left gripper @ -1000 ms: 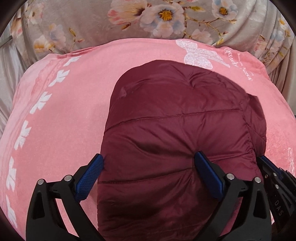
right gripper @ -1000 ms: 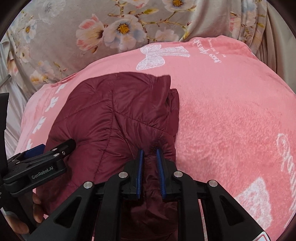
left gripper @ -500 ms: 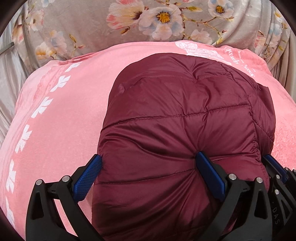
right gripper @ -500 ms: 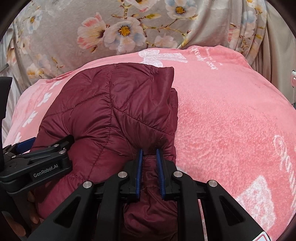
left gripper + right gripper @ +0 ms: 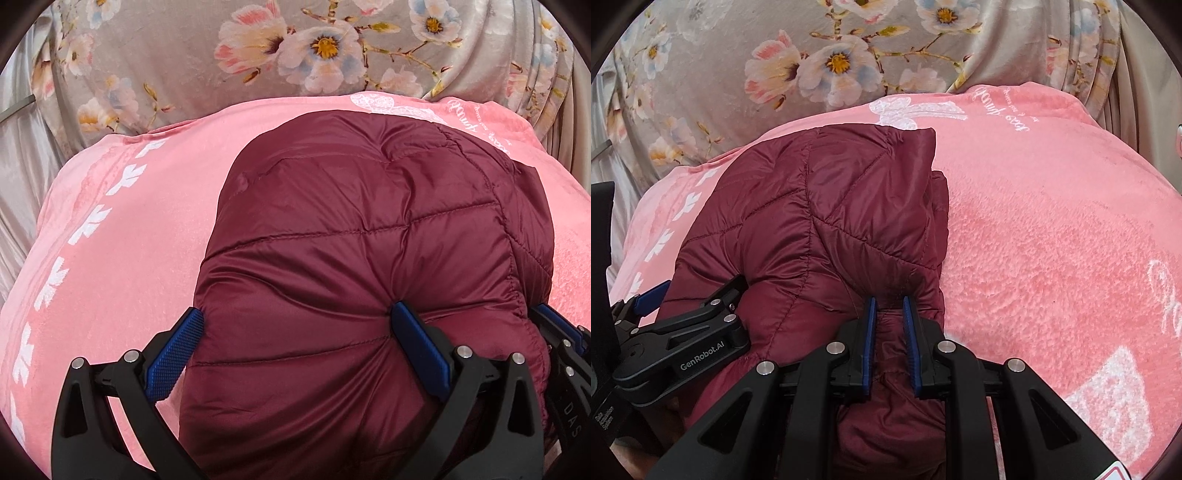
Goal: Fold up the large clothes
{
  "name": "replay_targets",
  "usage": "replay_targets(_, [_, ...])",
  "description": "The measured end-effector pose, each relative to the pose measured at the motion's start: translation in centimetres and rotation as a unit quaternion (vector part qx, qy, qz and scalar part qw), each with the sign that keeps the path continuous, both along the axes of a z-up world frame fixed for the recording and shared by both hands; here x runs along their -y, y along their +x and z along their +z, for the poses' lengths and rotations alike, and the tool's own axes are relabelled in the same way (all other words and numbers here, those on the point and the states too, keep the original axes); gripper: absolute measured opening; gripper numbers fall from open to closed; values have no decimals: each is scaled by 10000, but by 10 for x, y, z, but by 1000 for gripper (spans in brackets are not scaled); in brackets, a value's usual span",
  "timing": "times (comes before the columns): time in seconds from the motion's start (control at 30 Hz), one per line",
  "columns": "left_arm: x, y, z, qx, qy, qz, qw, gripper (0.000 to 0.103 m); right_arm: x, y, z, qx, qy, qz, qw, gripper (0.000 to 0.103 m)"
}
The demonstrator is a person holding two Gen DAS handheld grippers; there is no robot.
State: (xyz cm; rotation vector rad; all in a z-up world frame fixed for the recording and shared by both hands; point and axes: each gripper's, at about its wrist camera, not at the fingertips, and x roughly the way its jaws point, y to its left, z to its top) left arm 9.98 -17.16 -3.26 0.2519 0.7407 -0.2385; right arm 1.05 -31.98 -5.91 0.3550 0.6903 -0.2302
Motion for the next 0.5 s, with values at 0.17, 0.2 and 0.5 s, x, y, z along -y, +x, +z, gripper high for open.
replay_targets(0.17, [-37,9,18,-909,-727,-108,9931,98,28,-20,17,207,966,-53,9951,59])
replay_targets(0.2, [-46,12,20,-1030,-954,-77,9901,98,36,-26,22,299,1049,-237,9938,81])
replay_targets(0.5, [-108,62,-17,-2536,-2767,418,9260,98,68,-5,-2,-36,2466,-177,9689,86])
